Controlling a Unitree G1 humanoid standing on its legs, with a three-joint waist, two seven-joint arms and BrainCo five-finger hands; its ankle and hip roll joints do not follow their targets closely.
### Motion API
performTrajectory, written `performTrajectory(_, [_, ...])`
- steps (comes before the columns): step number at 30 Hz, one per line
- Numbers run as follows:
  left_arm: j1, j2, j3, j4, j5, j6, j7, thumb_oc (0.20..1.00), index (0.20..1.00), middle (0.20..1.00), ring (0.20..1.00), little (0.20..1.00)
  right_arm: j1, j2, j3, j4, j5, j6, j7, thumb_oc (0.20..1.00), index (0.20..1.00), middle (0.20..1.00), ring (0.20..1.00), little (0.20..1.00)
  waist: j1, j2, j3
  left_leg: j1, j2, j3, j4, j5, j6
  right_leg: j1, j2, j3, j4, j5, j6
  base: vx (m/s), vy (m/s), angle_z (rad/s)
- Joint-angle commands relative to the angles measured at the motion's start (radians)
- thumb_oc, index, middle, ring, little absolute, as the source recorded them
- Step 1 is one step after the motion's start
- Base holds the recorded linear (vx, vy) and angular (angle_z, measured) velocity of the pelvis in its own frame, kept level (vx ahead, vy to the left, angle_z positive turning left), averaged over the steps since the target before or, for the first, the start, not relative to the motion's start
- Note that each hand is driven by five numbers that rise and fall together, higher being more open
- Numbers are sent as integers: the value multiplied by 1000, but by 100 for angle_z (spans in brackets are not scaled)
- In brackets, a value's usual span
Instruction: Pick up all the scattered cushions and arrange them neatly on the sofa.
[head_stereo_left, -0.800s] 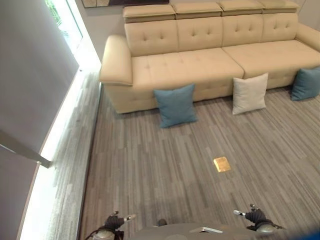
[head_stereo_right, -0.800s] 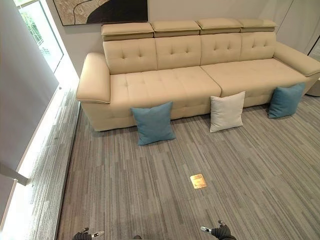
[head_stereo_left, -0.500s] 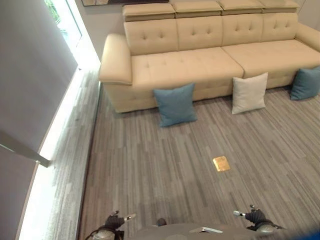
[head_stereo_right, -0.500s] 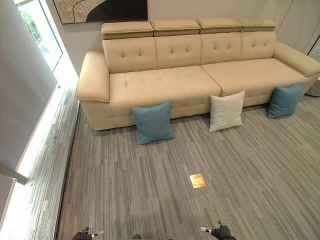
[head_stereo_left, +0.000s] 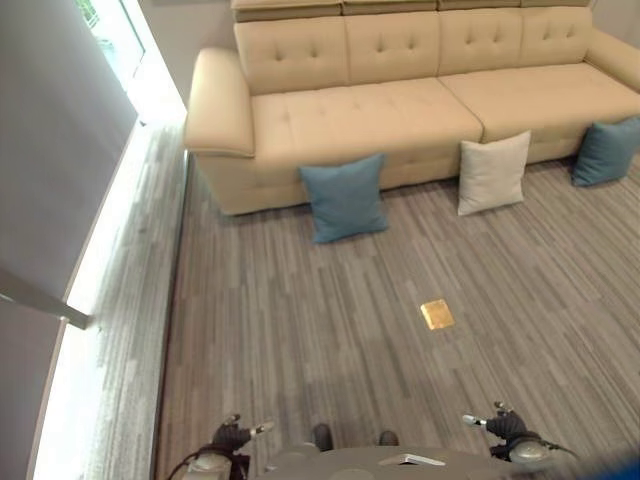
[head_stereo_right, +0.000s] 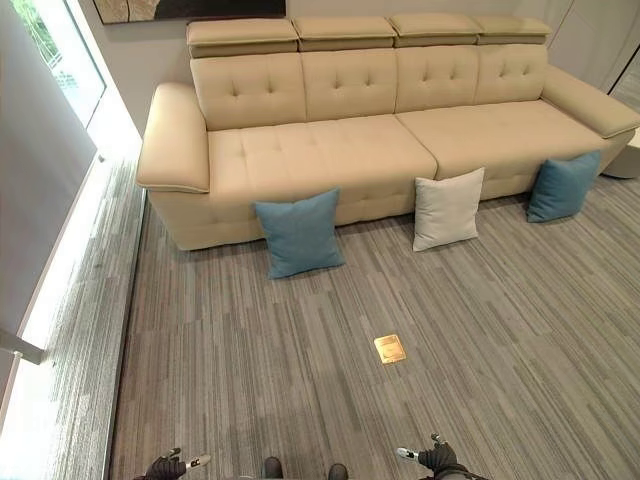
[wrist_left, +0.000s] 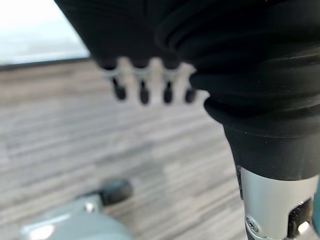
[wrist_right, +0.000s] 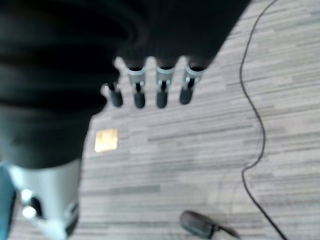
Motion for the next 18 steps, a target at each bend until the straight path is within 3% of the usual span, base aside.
performTrajectory(1, [-43, 12, 11, 12, 1, -9, -4, 1000, 1000, 1000, 1000, 1000, -67, -22, 42, -16, -32, 0, -6, 1000, 1000, 1000, 1000, 1000, 6, -1, 21, 20, -17, -146, 78, -126, 21, -103, -83, -14, 246, -9, 111, -9, 50, -28])
performTrajectory(3, [-51, 15, 11, 11, -1, -9, -4, 1000, 1000, 1000, 1000, 1000, -73, -21, 48, -20, -39, 1, -9, 1000, 1000, 1000, 1000, 1000, 6, 5, 34, 19, -16, -148, 95, -138, 28, -152, -87, -16, 317, -2, 118, 31, 27, -22])
performTrajectory(8, [-52, 18, 8, 11, -8, -15, 0, 1000, 1000, 1000, 1000, 1000, -79, -31, 60, -28, -52, 4, -7, 1000, 1000, 1000, 1000, 1000, -10, 11, 40, 73, -14, -168, 82, -162, 23, -207, -74, -41, 238, 7, 101, 163, -76, -10])
performTrajectory(10, [-54, 16, 7, 16, -5, -21, 6, 1000, 1000, 1000, 1000, 1000, -66, -34, 60, -28, -50, 0, -4, 1000, 1000, 1000, 1000, 1000, -27, -1, 34, 101, -6, -194, 90, -175, 1, -182, -53, -17, 195, 2, 90, 278, -236, 21])
performTrajectory(13, [-56, 12, 2, 13, -8, -23, 4, 1000, 1000, 1000, 1000, 1000, -60, -38, 56, -28, -45, -5, -6, 1000, 1000, 1000, 1000, 1000, -30, -3, 22, 100, 10, -200, 103, -157, -23, -151, -44, -28, 163, -1, 78, 144, -188, 54])
performTrajectory(15, [-67, 9, -9, 0, -9, -26, 0, 1000, 1000, 1000, 1000, 1000, -53, -40, 44, -29, -26, -16, -5, 1000, 1000, 1000, 1000, 1000, -39, -14, 19, 54, 42, -174, 196, -116, -69, -98, -36, -49, 110, -12, 55, 103, -205, 32])
performTrajectory(16, [-67, 9, -9, 0, -9, -25, 0, 1000, 1000, 1000, 1000, 1000, -53, -40, 44, -29, -26, -16, -5, 1000, 1000, 1000, 1000, 1000, -41, -14, 19, 52, 43, -175, 199, -117, -70, -97, -36, -50, 109, -11, 55, 44, -133, 50])
performTrajectory(18, [-79, 10, -19, -5, -8, -24, -3, 1000, 1000, 1000, 1000, 1000, -55, -41, 44, -28, -13, -20, -5, 1000, 1000, 1000, 1000, 1000, -42, -28, 35, -17, 55, -148, 329, -78, -88, -66, -32, -57, 85, -15, 36, 37, -154, 33])
